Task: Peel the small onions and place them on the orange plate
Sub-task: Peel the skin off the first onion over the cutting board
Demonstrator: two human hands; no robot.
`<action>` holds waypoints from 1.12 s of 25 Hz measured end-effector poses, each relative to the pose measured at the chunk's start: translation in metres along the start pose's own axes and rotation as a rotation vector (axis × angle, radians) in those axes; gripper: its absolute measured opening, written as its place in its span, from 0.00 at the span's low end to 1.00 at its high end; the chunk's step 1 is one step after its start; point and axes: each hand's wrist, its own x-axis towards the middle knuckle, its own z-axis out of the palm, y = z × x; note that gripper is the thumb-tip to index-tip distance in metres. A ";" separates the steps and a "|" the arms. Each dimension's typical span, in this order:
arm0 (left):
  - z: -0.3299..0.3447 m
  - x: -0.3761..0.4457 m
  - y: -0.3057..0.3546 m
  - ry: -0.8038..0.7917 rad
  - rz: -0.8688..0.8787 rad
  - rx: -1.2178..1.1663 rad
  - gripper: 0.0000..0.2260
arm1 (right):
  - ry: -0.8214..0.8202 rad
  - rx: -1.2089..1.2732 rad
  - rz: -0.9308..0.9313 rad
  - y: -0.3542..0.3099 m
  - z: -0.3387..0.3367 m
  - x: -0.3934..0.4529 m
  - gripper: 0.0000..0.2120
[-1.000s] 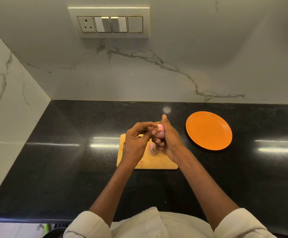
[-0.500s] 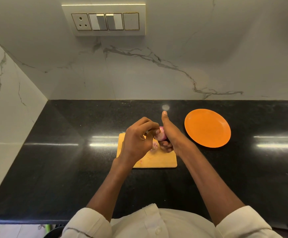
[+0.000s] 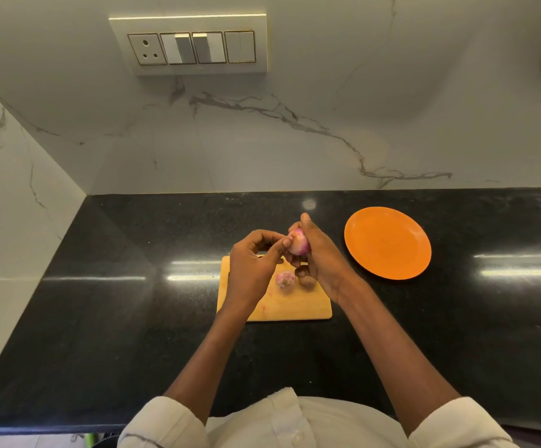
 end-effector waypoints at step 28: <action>-0.011 -0.009 -0.008 0.027 -0.223 -0.329 0.14 | 0.031 0.206 -0.009 0.006 0.003 -0.005 0.12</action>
